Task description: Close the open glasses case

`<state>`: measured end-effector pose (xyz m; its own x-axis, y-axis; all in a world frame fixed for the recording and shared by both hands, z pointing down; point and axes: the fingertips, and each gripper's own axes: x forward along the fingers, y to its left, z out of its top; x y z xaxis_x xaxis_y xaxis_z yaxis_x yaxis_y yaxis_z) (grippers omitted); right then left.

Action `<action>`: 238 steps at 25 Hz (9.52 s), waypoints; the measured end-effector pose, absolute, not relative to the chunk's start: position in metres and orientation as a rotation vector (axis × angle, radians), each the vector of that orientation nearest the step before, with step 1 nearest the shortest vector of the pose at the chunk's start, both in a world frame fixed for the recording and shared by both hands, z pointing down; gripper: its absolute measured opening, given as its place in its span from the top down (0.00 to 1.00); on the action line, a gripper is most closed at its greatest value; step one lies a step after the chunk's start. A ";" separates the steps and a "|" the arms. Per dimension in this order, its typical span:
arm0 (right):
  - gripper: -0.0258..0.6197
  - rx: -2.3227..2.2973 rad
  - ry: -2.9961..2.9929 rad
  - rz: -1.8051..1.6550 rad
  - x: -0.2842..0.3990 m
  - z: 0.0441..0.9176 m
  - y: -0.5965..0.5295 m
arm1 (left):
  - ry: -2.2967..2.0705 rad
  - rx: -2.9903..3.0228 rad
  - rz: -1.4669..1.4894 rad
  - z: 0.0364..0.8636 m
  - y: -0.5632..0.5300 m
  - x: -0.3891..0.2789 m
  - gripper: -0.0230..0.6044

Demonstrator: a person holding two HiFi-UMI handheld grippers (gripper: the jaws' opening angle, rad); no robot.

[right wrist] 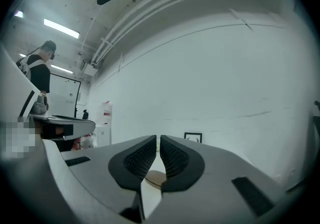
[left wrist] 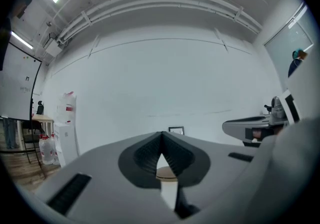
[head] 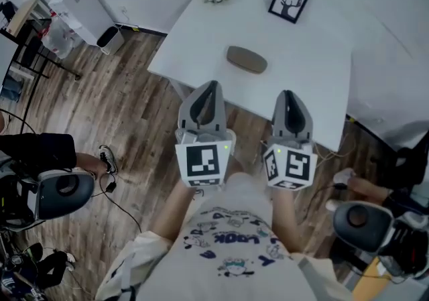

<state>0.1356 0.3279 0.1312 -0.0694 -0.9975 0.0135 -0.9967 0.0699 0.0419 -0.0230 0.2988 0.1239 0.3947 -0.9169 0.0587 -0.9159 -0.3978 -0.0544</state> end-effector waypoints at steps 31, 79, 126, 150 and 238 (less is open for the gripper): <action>0.46 0.848 -2.087 0.292 0.107 0.365 0.095 | 1.170 -3.035 -0.758 0.327 0.011 0.008 0.96; 0.41 0.343 -1.736 0.288 0.118 0.405 0.104 | -0.419 -2.804 -1.246 0.423 0.034 0.067 0.74; 0.41 0.152 -1.804 0.300 0.121 0.424 0.098 | -0.842 -2.471 -1.196 0.425 0.044 0.058 0.96; 0.41 1.016 -1.812 1.010 0.134 0.421 0.051 | -0.021 -2.938 -1.246 0.417 0.049 0.088 0.96; 0.41 0.022 -1.755 -0.267 0.035 0.426 -0.004 | 0.358 -2.843 -1.465 0.429 0.031 -0.048 0.96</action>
